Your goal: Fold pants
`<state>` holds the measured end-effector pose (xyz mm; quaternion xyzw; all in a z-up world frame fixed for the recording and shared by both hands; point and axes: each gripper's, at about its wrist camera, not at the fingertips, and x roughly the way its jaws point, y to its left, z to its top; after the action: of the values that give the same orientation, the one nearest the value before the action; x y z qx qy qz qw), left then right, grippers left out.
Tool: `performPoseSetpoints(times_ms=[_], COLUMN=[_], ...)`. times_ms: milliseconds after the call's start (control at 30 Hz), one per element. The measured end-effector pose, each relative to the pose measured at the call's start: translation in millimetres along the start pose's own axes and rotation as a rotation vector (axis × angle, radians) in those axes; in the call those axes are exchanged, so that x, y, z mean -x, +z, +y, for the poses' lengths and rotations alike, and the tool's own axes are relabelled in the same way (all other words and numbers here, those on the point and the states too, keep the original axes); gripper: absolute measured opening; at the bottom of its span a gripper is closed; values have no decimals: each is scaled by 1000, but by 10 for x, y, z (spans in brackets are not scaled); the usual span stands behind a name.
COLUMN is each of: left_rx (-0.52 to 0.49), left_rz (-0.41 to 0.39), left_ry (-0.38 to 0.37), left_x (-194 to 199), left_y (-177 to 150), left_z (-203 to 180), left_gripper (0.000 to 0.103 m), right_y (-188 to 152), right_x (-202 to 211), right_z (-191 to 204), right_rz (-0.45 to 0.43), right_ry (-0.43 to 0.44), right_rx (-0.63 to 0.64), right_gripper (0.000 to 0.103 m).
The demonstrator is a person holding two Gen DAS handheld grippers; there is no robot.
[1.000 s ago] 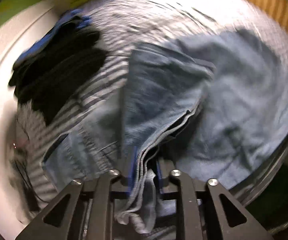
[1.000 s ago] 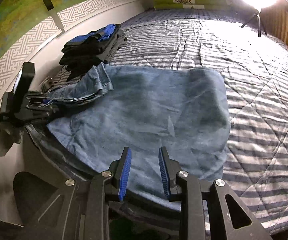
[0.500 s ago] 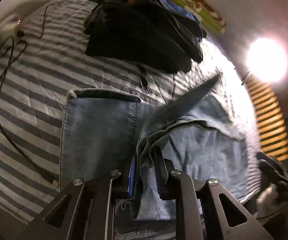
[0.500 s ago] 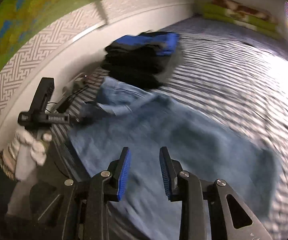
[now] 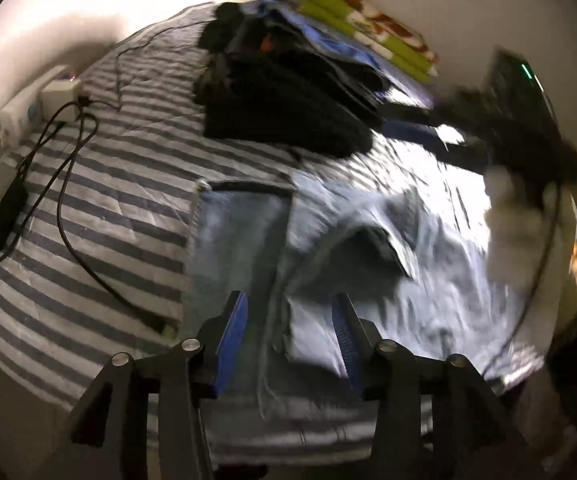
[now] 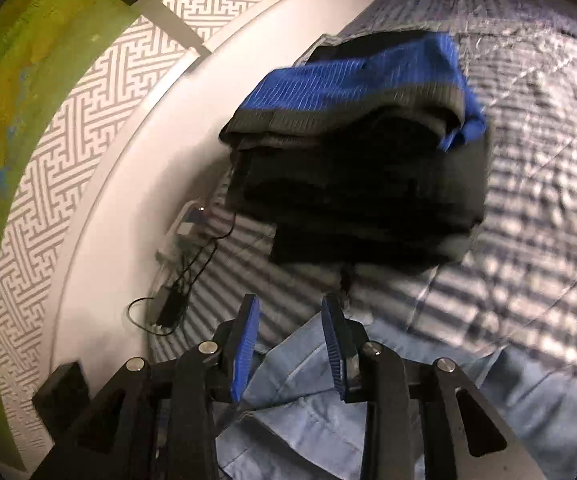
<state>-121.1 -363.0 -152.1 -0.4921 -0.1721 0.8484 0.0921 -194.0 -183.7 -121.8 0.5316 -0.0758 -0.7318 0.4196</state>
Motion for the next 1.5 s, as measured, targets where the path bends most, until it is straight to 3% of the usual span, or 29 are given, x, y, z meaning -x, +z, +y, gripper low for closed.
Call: performPoseSetpoints(times_ms=[167,200,233,267,333,467,533,633,700,833,933,1000,1067,1133,1267,1300,1333,1400,1500], left_rx=[-100,-124,-141,-144,-152,-129,-117,-118,-115,-98,-63,-27,8,22,-13,-18,-29,-47,-65], left_rz=[33,39,51,61,63,61,61,62,61,60,40,33,39,52,41,42,50,54,39], left_ry=[22,50,68,75,92,85,78,81,84,38,17,14,-30,-72,-33,-18,-3,18,34], left_x=[-54,-104,-173,-211,-259,-278,-263,-237,-237,-142,-37,-14,-22,-57,-123,-147,-187,-224,-208], left_y=[-151,-159,-180,-195,-217,-226,-241,-270,-278,-294,-304,-305,-302,-303,-278,-268,-253,-242,-218], left_z=[-211,-252,-275,-274,-259,-186,-158,-169,-173,-144,-47,47,100,91,-1,-9,-26,-46,-78], left_gripper=[47,43,33,30,27,20,16,15,15,15,15,15,18,42,45,43,28,10,5], right_y=[-422,-549,-674,-756,-849,-946,-889,-545,-264,-127,-482,-841,-1240,-1550,-2014,-2050,-2067,-2055,-2020], right_x=[294,348,377,376,351,74,-61,-6,92,170,315,309,211,122,-88,-109,-116,-121,-110], right_z=[-217,-315,-410,-491,-606,-498,-362,-183,-117,-6,168,307,483,634,800,803,811,792,734], right_rz=[93,109,130,149,195,279,272,106,-24,4,48,97,149,174,199,191,182,179,189], right_ry=[-116,-167,-246,-303,-339,-308,-291,-227,-200,-152,-122,-80,-84,-117,-250,-275,-292,-302,-289], right_rx=[38,48,65,80,106,206,249,216,170,158,249,307,402,498,686,706,717,702,656], right_gripper=[30,29,29,24,15,15,15,16,23,23,25,39,39,39,39,39,39,34,11])
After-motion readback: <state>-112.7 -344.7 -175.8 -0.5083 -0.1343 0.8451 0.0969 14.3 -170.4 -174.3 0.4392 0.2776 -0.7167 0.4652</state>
